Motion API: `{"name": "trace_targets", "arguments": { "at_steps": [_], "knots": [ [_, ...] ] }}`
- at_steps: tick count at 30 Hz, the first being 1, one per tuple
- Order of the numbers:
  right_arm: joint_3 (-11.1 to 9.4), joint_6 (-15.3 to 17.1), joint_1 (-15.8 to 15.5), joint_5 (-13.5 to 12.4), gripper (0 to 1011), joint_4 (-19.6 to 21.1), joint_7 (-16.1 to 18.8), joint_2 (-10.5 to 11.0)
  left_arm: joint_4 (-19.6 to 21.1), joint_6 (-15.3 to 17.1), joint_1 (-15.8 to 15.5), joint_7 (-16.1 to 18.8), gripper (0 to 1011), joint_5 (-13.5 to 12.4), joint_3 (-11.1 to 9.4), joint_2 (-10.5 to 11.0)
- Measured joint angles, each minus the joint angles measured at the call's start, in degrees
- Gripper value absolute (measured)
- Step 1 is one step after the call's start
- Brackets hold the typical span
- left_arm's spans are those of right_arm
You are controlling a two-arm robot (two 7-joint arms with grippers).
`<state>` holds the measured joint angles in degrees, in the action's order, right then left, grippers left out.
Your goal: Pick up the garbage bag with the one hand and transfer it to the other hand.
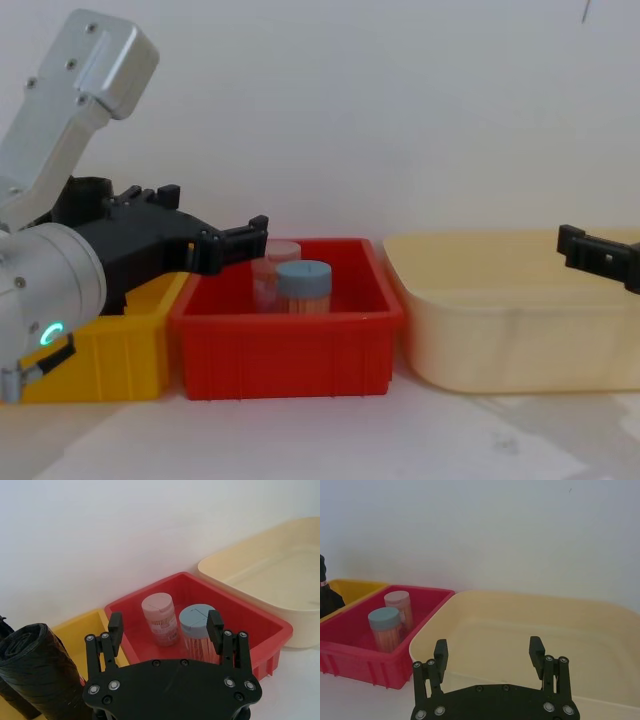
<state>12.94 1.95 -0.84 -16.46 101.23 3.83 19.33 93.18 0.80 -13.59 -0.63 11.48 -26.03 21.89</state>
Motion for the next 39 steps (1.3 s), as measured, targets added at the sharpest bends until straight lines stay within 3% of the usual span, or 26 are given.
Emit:
{"name": "trace_targets", "arguments": {
  "at_steps": [39],
  "knots": [
    [0.0,0.0,0.0,0.0,1001,0.0,0.0,0.0,0.0,0.0,0.0,0.0,1002,0.0,0.0,0.0]
  ]
}}
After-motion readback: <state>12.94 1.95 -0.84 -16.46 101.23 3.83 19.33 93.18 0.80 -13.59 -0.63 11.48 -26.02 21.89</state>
